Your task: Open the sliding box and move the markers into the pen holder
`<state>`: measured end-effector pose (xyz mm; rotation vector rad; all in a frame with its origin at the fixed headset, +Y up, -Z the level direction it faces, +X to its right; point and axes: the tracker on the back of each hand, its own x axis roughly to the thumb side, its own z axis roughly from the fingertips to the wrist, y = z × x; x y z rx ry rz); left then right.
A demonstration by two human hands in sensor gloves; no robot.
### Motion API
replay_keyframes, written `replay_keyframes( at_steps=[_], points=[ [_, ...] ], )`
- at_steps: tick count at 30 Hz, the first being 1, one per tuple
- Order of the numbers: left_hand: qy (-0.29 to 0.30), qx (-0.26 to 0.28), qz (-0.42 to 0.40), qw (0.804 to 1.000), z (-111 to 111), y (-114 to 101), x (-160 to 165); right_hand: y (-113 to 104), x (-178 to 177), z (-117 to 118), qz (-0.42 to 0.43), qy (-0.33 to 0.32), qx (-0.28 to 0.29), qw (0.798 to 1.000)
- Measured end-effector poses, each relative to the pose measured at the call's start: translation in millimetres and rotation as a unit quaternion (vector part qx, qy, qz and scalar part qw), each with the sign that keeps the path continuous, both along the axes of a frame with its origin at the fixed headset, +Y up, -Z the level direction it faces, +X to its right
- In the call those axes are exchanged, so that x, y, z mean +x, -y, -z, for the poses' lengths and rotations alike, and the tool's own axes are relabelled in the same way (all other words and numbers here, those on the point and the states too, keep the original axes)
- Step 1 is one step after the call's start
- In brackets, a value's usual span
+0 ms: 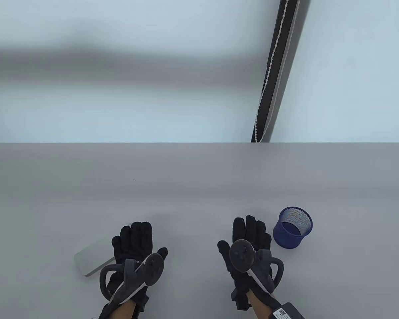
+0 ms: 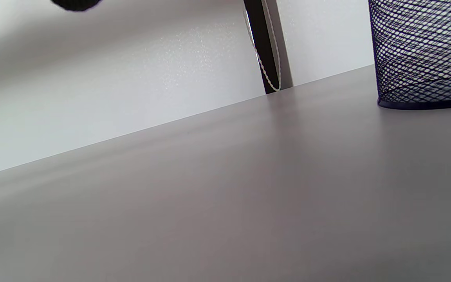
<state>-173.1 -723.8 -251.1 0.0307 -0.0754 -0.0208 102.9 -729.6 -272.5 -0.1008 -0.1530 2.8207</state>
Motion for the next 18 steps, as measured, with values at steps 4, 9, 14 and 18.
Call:
replay_keyframes(
  at_steps=[4,9,14,18],
  points=[
    [-0.003,-0.002,-0.003,1.000,-0.3,-0.3,-0.6,-1.2,-0.9,-1.1,-0.007,-0.002,0.005,1.000],
    [-0.001,0.000,0.000,1.000,0.1,0.4,-2.5,-3.2,-1.7,-2.4,-0.011,-0.005,0.010,1.000],
    [0.000,0.003,-0.006,1.000,0.4,-2.8,-7.3,-3.8,-1.4,-3.3,-0.016,-0.006,0.015,1.000],
    [-0.008,0.004,-0.017,1.000,1.0,-6.6,-16.3,-3.4,-1.2,-3.1,-0.014,-0.008,0.014,1.000]
  ],
)
